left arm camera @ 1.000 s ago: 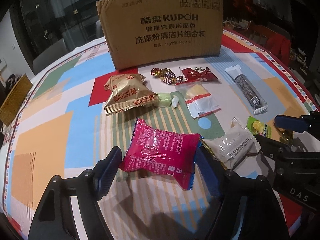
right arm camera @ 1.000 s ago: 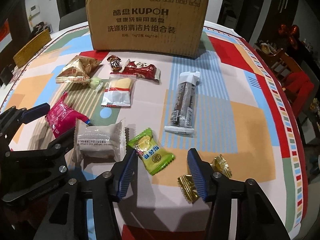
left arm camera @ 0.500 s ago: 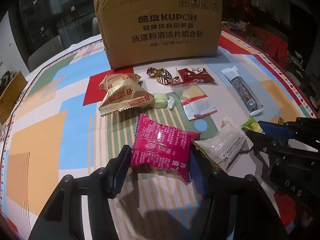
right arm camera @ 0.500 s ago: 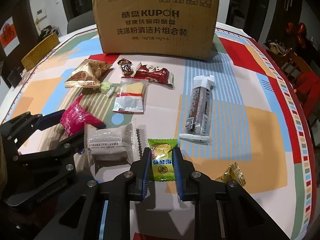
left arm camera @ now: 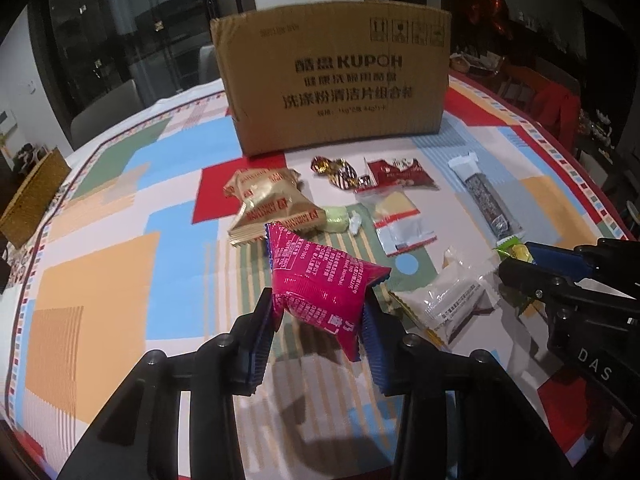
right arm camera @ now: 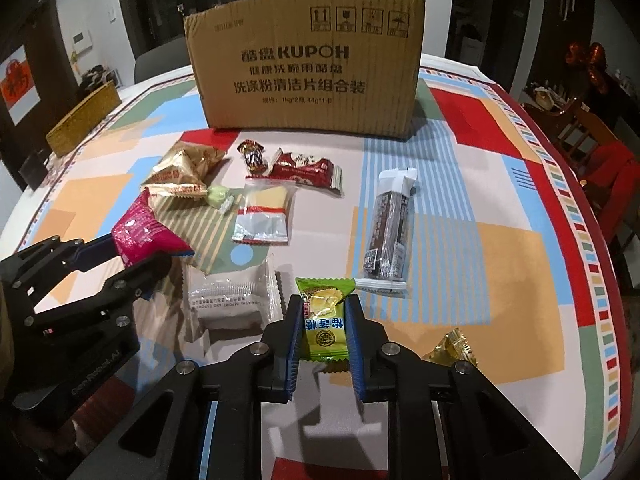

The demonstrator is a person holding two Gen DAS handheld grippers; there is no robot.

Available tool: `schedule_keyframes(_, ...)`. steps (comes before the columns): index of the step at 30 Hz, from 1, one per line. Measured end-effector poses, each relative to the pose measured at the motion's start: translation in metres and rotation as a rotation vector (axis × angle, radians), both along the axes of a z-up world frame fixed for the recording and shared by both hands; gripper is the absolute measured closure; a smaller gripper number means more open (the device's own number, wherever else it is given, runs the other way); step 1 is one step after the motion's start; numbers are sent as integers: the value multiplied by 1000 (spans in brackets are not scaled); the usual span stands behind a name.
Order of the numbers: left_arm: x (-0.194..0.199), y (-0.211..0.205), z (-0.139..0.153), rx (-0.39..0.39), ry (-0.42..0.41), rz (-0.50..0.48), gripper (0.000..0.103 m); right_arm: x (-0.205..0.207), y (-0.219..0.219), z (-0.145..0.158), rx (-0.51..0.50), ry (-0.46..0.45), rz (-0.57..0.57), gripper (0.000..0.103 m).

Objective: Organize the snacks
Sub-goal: 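Close the left tool on the pink packet while the right tool grasps the green-yellow candy, then lift and carry the pink packet and green-yellow candy over the cardboard box with both tools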

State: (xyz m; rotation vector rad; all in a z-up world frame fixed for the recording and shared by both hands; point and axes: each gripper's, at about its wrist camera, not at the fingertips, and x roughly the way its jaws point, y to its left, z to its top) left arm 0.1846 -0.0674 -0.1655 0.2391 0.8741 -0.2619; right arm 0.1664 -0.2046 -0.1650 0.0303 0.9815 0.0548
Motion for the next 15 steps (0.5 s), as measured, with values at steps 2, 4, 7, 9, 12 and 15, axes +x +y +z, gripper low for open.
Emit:
schedule_keyframes(2,-1,2,6,-1,-11,9,63,0,-2,4,5,-11,-10,81)
schedule_keyframes(4,-2,4,12,1,-24,17,63,0,-4,8,7,-24,-19,81)
schedule_keyframes(7,-3,4,20,-2,-35,23,63,0,-7,14,11,-37,-29,81)
schedule_keyframes(9,-4,4,25,-5,-39,27,63,0,-8,18,10,-48,-32,81)
schedule_keyframes(12,-5,5,32,-13,-36,33,62,-1,-10,27,14,-65,-37,81)
schedule_keyframes(15,-6,4,40,-23,-46,33,62,-3,-11,37,12,-84,-42,81)
